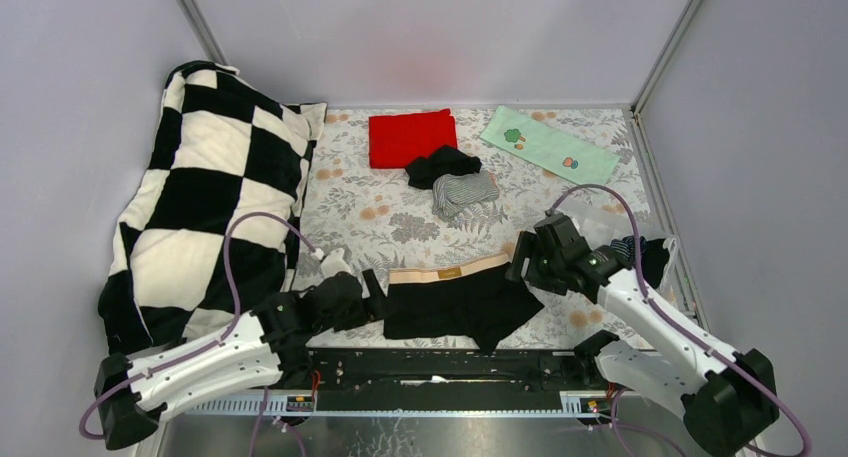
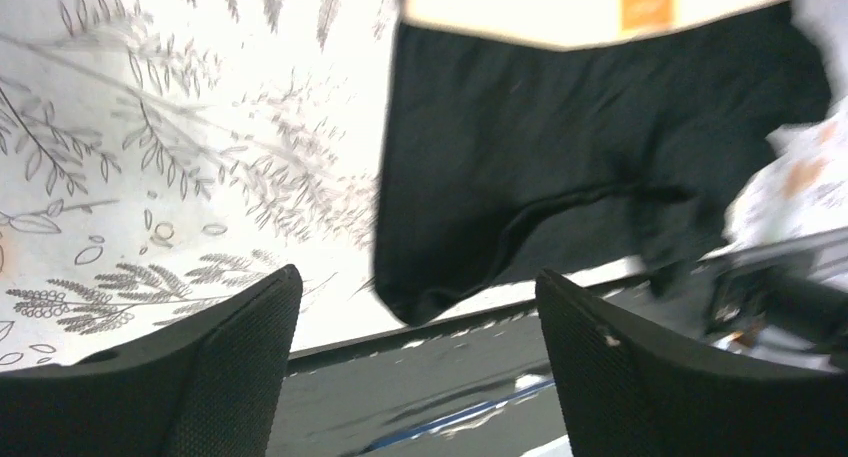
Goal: Roll the underwear
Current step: Flatten out the underwear at the center of the board.
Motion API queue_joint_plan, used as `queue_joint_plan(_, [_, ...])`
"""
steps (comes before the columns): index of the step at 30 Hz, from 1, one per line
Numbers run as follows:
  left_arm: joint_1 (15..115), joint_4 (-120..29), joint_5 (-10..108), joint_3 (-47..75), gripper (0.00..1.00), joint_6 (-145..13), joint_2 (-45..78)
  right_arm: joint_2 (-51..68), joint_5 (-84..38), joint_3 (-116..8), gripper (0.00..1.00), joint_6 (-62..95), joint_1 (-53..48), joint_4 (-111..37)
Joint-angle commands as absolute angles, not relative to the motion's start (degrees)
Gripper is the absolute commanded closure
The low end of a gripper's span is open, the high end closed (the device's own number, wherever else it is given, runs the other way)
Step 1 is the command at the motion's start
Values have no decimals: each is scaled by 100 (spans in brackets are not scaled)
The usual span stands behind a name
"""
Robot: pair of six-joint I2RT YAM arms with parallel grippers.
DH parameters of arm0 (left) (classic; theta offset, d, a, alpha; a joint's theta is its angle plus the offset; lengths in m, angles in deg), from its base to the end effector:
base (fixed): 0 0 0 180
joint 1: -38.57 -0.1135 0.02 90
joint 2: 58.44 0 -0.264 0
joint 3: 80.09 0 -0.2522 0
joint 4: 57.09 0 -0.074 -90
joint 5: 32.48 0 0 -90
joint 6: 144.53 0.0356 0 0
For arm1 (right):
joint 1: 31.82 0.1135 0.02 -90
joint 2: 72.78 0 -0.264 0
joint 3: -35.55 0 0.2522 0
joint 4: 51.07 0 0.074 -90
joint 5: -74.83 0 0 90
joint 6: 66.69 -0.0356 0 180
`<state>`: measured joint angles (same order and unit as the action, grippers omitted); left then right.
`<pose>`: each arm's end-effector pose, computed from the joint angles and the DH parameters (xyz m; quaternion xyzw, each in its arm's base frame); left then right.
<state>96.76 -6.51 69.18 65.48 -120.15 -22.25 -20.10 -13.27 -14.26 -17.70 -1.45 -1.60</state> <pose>0.0723 -0.1029 0.1755 -0.0937 0.9375 -0.2380 0.2360 0.1548 0.0894 0.2241 0.0931 0.9418 0.1755 0.2713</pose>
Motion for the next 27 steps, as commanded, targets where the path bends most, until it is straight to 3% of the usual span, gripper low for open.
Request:
queue_joint_plan(1, [9711,-346,8190,5960,6,-12240,-2263,-1458,-738,-1921,17,-1542,-168,-240])
queue_joint_plan(5, [9703,-863,8749,5910,4,-12007,-1909,-767,-440,-2182,16,-1307,-175,-442])
queue_joint_plan(9, [9521,-1431,8726,5932,13,-11806,-1158,-131,-474,-2361,16,-1167,-231,-678])
queue_joint_plan(13, [8997,-2120,8241,6012,17,-11469,-515,77,-803,-2373,16,-1057,-373,-1060])
queue_joint_plan(21, [7820,-3038,6956,6240,14,-10588,-466,96,-642,-2454,17,-892,-569,-1407])
queue_joint_plan(27, [7724,-3647,6242,6527,22,-10358,-3,349,-1006,-2512,20,-732,-833,-1365])
